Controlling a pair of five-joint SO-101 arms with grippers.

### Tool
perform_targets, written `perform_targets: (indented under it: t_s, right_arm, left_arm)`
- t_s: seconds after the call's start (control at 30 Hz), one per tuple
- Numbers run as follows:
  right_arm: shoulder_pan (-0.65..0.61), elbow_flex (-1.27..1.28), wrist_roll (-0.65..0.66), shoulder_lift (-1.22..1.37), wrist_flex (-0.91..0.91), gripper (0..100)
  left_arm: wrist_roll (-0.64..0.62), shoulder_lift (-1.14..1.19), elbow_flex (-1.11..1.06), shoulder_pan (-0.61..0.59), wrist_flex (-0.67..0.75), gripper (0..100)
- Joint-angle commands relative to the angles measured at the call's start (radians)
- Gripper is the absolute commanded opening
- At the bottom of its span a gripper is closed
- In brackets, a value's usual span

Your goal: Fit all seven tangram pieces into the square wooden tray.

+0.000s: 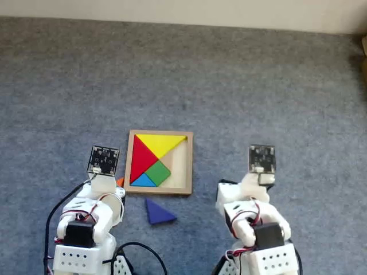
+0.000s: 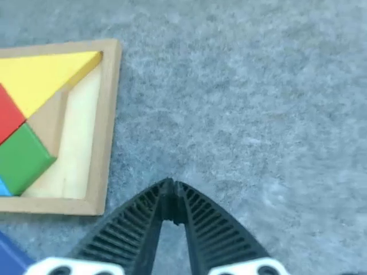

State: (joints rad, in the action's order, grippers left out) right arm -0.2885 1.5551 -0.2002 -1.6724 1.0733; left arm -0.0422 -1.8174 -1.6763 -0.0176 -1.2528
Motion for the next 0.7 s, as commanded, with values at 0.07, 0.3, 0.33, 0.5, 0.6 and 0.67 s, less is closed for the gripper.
perform_targets:
  t_s: [0.07,0.3,0.33,0.5,0.6,0.67]
  right_arm:
    - [0.067,0.094,0.011,-0.174,0.007,0.6]
    - [0.073,0.176,0.011,-0.156,0.001,0.6]
    - [0.073,0.197,0.011,-0.156,-0.001,0.6]
    - [0.073,0.232,0.011,-0.147,0.008,0.6]
    - [0.073,0.234,0.011,-0.151,0.042,0.6]
    - [0.073,0.234,0.011,-0.154,0.059,0.6]
  left_arm:
    - [-0.009,0.001,-0.021,-0.001,-0.005,1]
    - [-0.009,0.001,-0.021,-0.001,-0.005,1]
    - [-0.009,0.001,-0.021,-0.001,-0.005,1]
    - [-0.009,0.001,-0.021,-0.001,-0.005,1]
    - [-0.009,0.001,-0.021,-0.001,-0.005,1]
    - [-0.009,0.001,-0.021,-0.001,-0.005,1]
